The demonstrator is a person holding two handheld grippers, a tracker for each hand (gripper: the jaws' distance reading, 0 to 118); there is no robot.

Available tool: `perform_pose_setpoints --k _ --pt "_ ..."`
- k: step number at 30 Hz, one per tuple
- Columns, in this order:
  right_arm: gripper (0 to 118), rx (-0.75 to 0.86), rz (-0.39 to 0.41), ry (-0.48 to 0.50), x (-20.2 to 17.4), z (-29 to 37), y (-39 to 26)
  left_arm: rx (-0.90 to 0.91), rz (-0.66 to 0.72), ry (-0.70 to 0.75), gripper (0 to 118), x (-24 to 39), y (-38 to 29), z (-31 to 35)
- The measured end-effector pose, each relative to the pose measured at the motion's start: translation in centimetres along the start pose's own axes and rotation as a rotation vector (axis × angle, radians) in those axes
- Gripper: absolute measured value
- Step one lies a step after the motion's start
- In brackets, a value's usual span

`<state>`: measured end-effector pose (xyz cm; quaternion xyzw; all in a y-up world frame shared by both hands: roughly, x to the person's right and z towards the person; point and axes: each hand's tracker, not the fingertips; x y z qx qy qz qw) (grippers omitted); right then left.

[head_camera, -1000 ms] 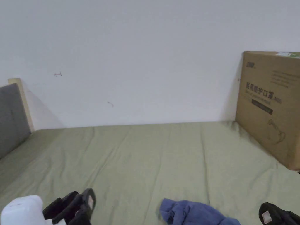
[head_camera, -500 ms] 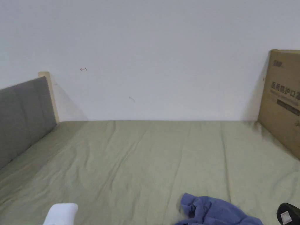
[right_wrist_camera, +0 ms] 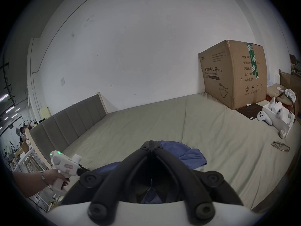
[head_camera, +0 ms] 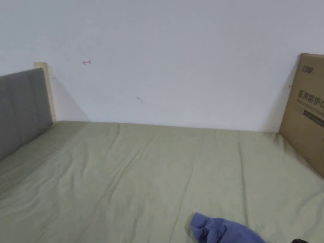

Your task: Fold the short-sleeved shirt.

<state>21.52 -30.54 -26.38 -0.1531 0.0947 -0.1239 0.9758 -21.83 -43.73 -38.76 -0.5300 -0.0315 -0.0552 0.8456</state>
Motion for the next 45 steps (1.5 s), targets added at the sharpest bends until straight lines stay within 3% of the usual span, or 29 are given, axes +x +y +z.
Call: perform_pose_setpoints --k 1,2,3,4,6,7,10,11,13,14,15,16,19,23,24,26,27,29,30,34,37,42,45 --pt "0 -0.004 -0.001 0.0 0.3 -0.8 0.1 0.035 -0.051 -0.026 86 0.6 0.0 0.8" --pt "0 -0.021 -0.008 0.001 0.8 -2.3 0.4 0.093 -0.086 -0.059 63 1.3 -0.2 2.0" --pt "0 -0.053 -0.018 -0.005 1.3 -4.0 0.7 0.141 -0.075 -0.113 10 1.6 -0.2 3.0" --pt "0 -0.086 -0.018 -0.024 1.7 -5.5 1.0 0.18 -0.02 -0.201 2 1.2 -0.9 3.9" --pt "0 -0.165 0.011 -0.007 2.7 -9.9 2.1 0.268 0.113 -0.341 2 1.2 -1.2 6.1" --pt "0 -0.208 0.029 0.013 3.1 -11.8 2.5 0.32 0.141 -0.346 2 1.1 -1.3 7.0" --pt "0 -0.401 0.023 0.083 5.1 -19.4 3.8 0.532 0.13 -0.17 2 1.0 -1.9 10.6" --pt "5 -0.513 0.018 0.088 5.8 -22.4 3.9 0.583 0.141 -0.16 2 0.9 -2.2 11.7" --pt "93 -0.711 0.012 0.062 7.3 -27.6 3.7 0.63 0.168 -0.174 2 0.2 -2.2 12.8" --pt "117 -0.787 0.027 0.007 7.9 -29.8 3.0 0.629 0.176 -0.2 2 0.2 -2.5 13.2" --pt "117 -0.865 0.045 -0.032 8.5 -31.7 2.1 0.624 0.166 -0.193 2 0.2 -2.3 13.3" --pt "117 -0.835 0.038 -0.1 9.3 -32.5 1.8 0.631 0.158 -0.186 2 0.3 -2.4 13.3" --pt "117 -0.902 0.118 -0.217 10.7 -35.6 0.8 0.629 0.11 -0.139 2 0.8 -2.9 13.2" --pt "113 -1.0 0.137 -0.214 10.6 -36.2 -2.4 0.592 0.089 -0.117 2 0.7 -3.0 11.7" --pt "97 -0.985 0.159 -0.208 9.9 -35.9 -1.8 0.573 0.093 -0.11 2 0.6 -2.9 11.2" --pt "92 -0.967 0.164 -0.139 9.3 -35.1 -0.7 0.552 0.124 -0.121 2 0.1 -3.1 10.6" --pt "80 -0.961 0.164 -0.12 8.9 -34.6 -0.1 0.547 0.152 -0.137 2 -0.2 -3.1 10.3" --pt "23 -0.946 0.179 -0.049 8.5 -33.6 1.0 0.544 0.187 -0.144 2 -0.6 -3.0 10.3" --pt "3 -0.933 0.152 0.004 8.2 -32.7 1.6 0.541 0.203 -0.149 2 -0.7 -2.9 10.5" --pt "3 -0.726 0.059 0.018 7.3 -27.1 5.7 0.562 0.207 -0.165 2 -1.0 -1.9 12.4" --pt "3 -0.59 0.044 0.041 7.3 -22.6 10.9 0.661 0.133 -0.117 2 -1.1 0.3 15.7" --pt "3 -0.393 -0.061 0.06 7.8 -15.7 21.0 0.818 0.081 -0.13 2 -2.2 7.9 22.8" --pt "3 -0.301 -0.053 0.045 8.1 -13.5 26.6 0.874 0.045 -0.111 2 -2.3 13.9 26.1"
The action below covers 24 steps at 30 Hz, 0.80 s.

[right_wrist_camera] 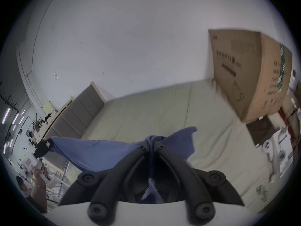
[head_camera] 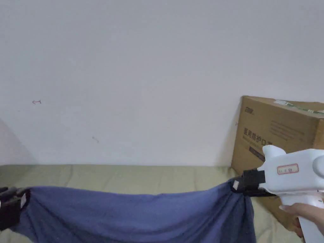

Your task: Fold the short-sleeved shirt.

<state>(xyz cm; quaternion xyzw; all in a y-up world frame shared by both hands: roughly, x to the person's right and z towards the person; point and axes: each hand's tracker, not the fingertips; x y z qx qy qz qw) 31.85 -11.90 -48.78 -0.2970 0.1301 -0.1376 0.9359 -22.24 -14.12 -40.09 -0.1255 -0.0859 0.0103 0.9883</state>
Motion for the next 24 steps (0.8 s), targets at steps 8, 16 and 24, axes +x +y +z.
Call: perform_pose_setpoints --k 8,16,24 --pt "3 0.185 0.008 -0.077 -3.1 4.0 10.9 0.047 -0.029 0.071 2 1.1 14.0 -8.3" --pt "3 0.325 0.076 -0.171 -4.8 2.2 21.3 0.128 -0.039 0.13 2 2.2 22.2 -15.2" --pt "3 0.451 0.159 -0.272 -6.3 -1.1 27.7 0.219 -0.055 0.209 2 3.5 25.0 -21.9"
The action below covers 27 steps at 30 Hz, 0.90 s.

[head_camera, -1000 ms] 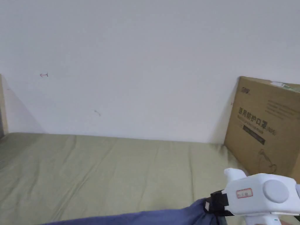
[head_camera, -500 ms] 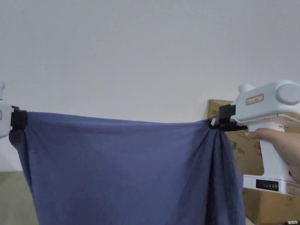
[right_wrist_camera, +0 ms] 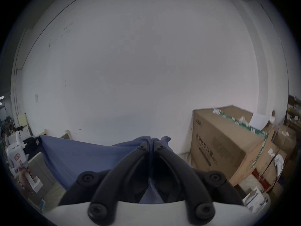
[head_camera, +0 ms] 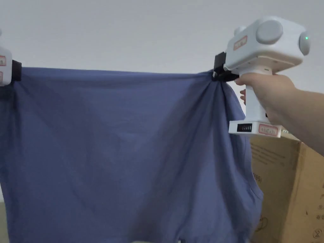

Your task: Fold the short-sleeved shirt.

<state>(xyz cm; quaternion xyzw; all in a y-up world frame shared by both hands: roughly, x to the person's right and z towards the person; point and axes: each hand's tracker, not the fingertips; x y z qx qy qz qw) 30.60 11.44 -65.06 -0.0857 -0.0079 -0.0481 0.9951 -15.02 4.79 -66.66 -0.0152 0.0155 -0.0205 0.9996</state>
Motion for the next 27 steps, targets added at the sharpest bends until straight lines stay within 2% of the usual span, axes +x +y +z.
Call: perform_pose_setpoints --k 3,7,11,13,17,20,22,23,27 --pt "3 0.002 0.046 -0.016 -0.4 -2.0 -1.8 0.003 -0.069 0.029 2 1.0 -2.4 -1.6" --pt "3 -0.077 -0.002 -0.022 0.4 -5.1 -9.7 -0.137 -0.049 -0.014 2 1.6 -9.1 -2.6" --pt "3 -0.274 -0.053 -0.026 1.8 -6.1 -24.3 -0.384 -0.009 -0.12 2 2.0 -20.9 -1.0" --pt "3 -0.393 -0.088 0.012 2.6 -5.1 -31.9 -0.499 0.003 -0.203 2 2.2 -26.7 1.7" --pt "3 -0.62 -0.132 0.054 4.4 0.8 -44.7 -0.676 0.019 -0.308 2 1.9 -36.4 9.3" --pt "3 -0.72 -0.134 0.076 5.3 8.0 -50.1 -0.787 0.057 -0.339 2 0.4 -40.5 15.2" --pt "3 -0.734 -0.122 0.086 5.8 12.7 -51.6 -0.802 0.065 -0.343 2 -0.5 -41.5 19.3" --pt "3 -0.744 -0.089 0.102 5.9 15.3 -51.9 -0.814 0.064 -0.354 2 -1.3 -41.5 21.6" --pt "3 -0.748 -0.061 0.13 5.8 25.5 -50.8 -0.802 0.063 -0.337 2 -3.9 -39.6 29.9"
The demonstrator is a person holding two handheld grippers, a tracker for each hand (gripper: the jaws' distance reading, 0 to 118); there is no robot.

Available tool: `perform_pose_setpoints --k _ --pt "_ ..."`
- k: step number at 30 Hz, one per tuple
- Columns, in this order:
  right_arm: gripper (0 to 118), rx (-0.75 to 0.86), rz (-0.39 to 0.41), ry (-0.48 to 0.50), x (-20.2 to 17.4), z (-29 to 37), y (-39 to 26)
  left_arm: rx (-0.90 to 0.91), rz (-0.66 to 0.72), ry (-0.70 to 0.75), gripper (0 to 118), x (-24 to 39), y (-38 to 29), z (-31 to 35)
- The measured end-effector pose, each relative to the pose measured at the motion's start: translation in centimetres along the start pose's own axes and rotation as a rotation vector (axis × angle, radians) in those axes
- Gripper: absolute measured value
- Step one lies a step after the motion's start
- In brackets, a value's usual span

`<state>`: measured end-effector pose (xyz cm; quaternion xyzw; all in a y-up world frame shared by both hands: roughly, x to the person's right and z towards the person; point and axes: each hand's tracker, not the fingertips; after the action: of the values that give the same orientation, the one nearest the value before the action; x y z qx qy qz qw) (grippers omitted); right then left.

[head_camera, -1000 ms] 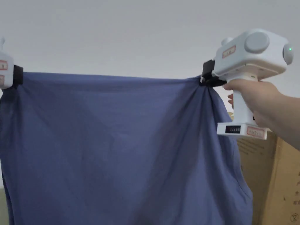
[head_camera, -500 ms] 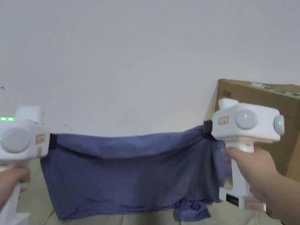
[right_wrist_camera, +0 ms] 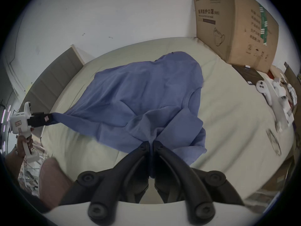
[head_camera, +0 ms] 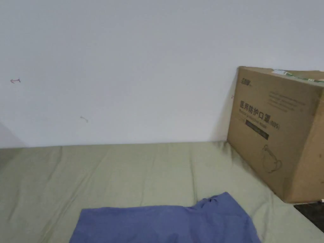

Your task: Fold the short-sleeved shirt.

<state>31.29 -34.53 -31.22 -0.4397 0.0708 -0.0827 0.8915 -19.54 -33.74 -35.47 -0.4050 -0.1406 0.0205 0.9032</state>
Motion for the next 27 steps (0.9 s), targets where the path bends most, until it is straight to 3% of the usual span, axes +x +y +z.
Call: perform_pose_setpoints --k 2,6,11,13,14,16,17,18,25,27 --pt "3 -0.02 -0.004 -0.004 -0.5 3.0 -2.2 0.016 -0.013 0.075 2 0.2 -1.7 3.2" --pt "3 -0.093 -0.127 0.003 -0.9 5.9 -5.3 -0.029 0.007 0.106 2 0.3 -4.4 6.8" --pt "3 -0.234 -0.247 -0.018 1.0 1.4 -5.5 -0.192 0.016 0.112 2 -0.2 -5.3 3.5" --pt "6 -0.278 -0.219 -0.059 1.3 -0.6 -5.2 -0.198 0.013 0.101 15 -0.1 -5.3 2.1" --pt "17 -0.268 -0.223 -0.075 1.3 -1.1 -5.1 -0.196 0.031 0.088 28 -0.3 -5.4 1.7" --pt "90 -0.259 -0.215 -0.087 1.0 -0.7 -4.8 -0.193 0.061 0.069 69 -0.6 -5.4 1.6" --pt "113 -0.221 -0.208 -0.087 0.8 -0.2 -4.7 -0.188 0.072 0.064 91 -0.4 -5.2 1.9" --pt "118 -0.193 -0.197 -0.083 0.4 0.5 -4.4 -0.17 0.08 0.055 112 -0.2 -5.0 2.3" --pt "118 0.093 -0.188 -0.075 -1.8 7.1 -1.6 0.07 0.034 0.009 116 2.3 -2.2 6.4" --pt "117 0.28 -0.173 -0.033 -3.0 9.1 -1.1 0.187 0.018 -0.022 116 3.6 -1.1 7.7"
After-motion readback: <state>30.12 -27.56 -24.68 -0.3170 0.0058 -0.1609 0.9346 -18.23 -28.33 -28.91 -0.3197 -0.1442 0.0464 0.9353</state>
